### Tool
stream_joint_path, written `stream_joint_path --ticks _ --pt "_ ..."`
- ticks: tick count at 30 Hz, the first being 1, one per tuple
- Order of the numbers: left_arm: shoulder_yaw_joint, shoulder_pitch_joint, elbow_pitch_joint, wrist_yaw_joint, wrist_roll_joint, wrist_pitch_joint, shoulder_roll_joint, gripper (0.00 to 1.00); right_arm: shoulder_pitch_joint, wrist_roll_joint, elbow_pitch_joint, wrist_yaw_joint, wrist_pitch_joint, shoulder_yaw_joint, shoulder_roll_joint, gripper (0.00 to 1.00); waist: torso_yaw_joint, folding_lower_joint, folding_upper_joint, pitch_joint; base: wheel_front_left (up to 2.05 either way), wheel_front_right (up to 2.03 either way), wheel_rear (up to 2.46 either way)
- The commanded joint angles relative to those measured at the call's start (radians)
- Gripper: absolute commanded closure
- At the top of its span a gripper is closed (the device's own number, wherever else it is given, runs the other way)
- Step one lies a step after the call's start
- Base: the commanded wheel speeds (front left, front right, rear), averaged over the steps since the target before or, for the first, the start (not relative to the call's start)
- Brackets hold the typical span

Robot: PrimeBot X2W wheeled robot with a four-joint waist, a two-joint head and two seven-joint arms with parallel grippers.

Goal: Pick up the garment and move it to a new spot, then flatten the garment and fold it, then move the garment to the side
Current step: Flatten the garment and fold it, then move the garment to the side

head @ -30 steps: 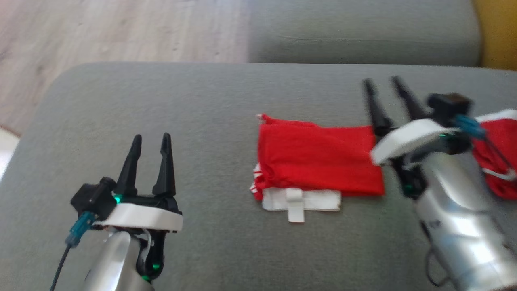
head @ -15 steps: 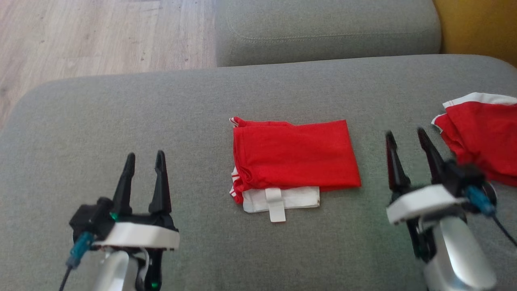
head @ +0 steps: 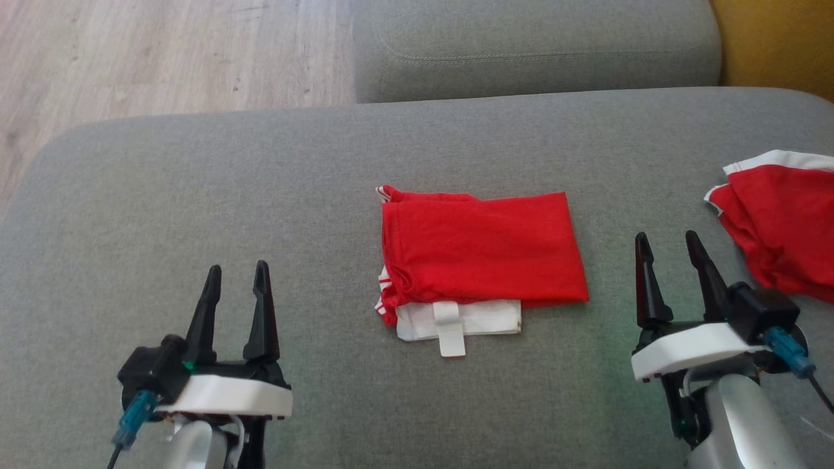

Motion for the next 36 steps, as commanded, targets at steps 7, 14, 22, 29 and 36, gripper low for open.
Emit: stream_joint_path --ticks 7,14,22,29,36 --pt "0.009 -0.054 -0.033 -0.006 0.003 -0.009 0.0 0.0 -0.042 -0.008 -0.032 -0.001 -0.011 0.021 0.0 0.0 0.023 0.0 0.0 0.021 0.0 0.0 0.0" --pt "-0.009 -0.087 -0.042 -0.006 -0.003 -0.009 0.0 0.0 -0.1 -0.038 -0.001 -0.001 0.018 0.023 0.0 0.0 0.054 0.0 0.0 0.073 0.0 0.0 0.0" --pt "-0.035 -0.137 -0.042 -0.006 -0.013 -0.009 -0.001 0.0 -0.201 -0.052 0.146 -0.001 0.133 0.026 0.0 0.0 0.103 0.0 0.0 0.143 0.0 0.0 0.0" --pt "-0.066 -0.163 -0.031 -0.006 -0.024 -0.01 -0.001 0.0 -0.274 0.002 0.331 -0.001 0.177 0.007 0.0 0.0 0.14 0.0 0.0 0.169 0.0 0.0 0.0" --pt "-0.07 -0.164 -0.022 -0.006 -0.025 -0.01 -0.001 0.0 -0.318 0.018 0.461 -0.001 0.151 0.06 0.0 0.76 0.147 0.0 0.0 0.17 0.0 0.0 0.0"
